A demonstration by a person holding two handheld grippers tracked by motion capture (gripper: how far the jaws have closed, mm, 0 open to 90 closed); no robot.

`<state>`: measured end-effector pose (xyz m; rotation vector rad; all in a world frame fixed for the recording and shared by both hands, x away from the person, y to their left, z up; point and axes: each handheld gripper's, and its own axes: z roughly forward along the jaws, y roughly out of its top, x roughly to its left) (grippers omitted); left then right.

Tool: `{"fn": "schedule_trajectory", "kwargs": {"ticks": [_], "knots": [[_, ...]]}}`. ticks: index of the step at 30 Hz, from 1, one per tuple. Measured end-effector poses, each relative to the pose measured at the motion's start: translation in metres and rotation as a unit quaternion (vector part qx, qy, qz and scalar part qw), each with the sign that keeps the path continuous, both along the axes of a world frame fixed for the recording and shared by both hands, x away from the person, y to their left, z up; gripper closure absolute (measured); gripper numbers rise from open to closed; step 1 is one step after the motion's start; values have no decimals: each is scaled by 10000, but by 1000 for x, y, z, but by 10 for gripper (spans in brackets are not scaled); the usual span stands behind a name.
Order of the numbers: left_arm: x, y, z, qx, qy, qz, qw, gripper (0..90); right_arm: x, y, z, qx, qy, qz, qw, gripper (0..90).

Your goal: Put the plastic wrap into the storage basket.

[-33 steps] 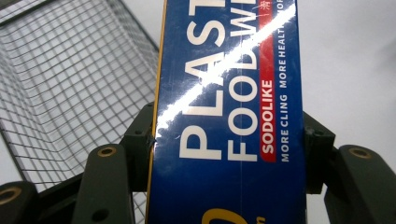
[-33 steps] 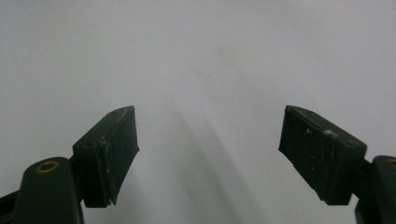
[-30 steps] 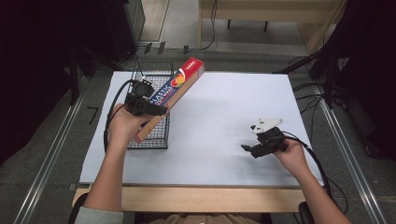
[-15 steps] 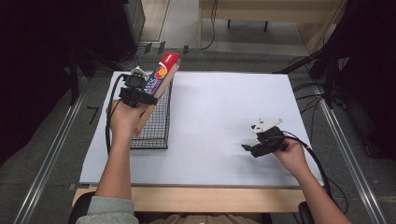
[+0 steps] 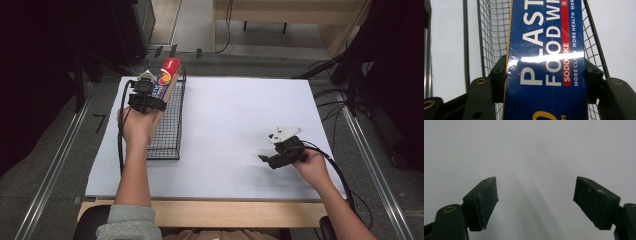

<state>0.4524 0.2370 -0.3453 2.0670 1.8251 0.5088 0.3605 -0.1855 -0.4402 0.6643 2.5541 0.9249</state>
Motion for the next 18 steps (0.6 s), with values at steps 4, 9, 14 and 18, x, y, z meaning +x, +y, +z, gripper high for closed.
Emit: {"fn": "schedule_trajectory", "kwargs": {"ticks": [4, 9, 14, 18], "knots": [[3, -2, -8, -38, 53, 112, 9999, 395, 0, 0, 0, -14, -25, 29, 10000, 200], [7, -5, -17, -50, 105, 176, 9998, 394, 0, 1, -1, -53, -25, 26, 10000, 201], [9, -9, -24, -62, 111, 217, 9997, 394, 0, 1, 0, -46, -40, 40, 10000, 200], [12, -12, -30, -39, 185, 248, 9995, 393, 0, 1, -1, -62, -50, 52, 10000, 200]]}}
